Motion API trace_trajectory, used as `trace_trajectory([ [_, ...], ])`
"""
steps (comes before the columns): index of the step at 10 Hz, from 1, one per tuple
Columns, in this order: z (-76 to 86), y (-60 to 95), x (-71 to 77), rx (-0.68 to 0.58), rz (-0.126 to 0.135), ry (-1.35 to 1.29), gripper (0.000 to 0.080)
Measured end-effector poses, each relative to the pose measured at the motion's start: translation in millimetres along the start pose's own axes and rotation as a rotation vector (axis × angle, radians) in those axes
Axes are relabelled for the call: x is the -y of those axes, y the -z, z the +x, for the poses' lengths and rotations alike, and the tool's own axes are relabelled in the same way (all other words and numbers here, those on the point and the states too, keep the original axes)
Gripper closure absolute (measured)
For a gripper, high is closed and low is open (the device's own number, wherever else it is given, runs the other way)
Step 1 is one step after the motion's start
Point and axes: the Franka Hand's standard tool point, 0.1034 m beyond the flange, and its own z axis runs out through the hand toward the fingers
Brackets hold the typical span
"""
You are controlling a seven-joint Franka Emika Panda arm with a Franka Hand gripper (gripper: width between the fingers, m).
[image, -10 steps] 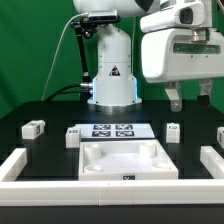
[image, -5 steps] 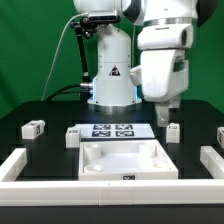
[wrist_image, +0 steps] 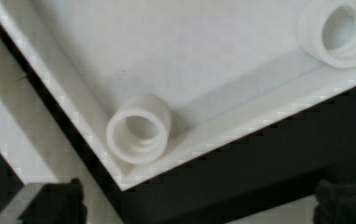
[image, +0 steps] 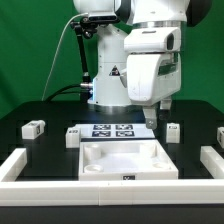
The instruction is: Assemble one leg
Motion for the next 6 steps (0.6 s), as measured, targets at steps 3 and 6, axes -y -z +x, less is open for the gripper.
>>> trace_trajectory([
  [3,-31.1,-17.4,8.2,-0.004,-0.020,0.301,0.0150],
  [6,-38.6,-24.6,9.6,0.009,-0.009,0.409,0.0150],
])
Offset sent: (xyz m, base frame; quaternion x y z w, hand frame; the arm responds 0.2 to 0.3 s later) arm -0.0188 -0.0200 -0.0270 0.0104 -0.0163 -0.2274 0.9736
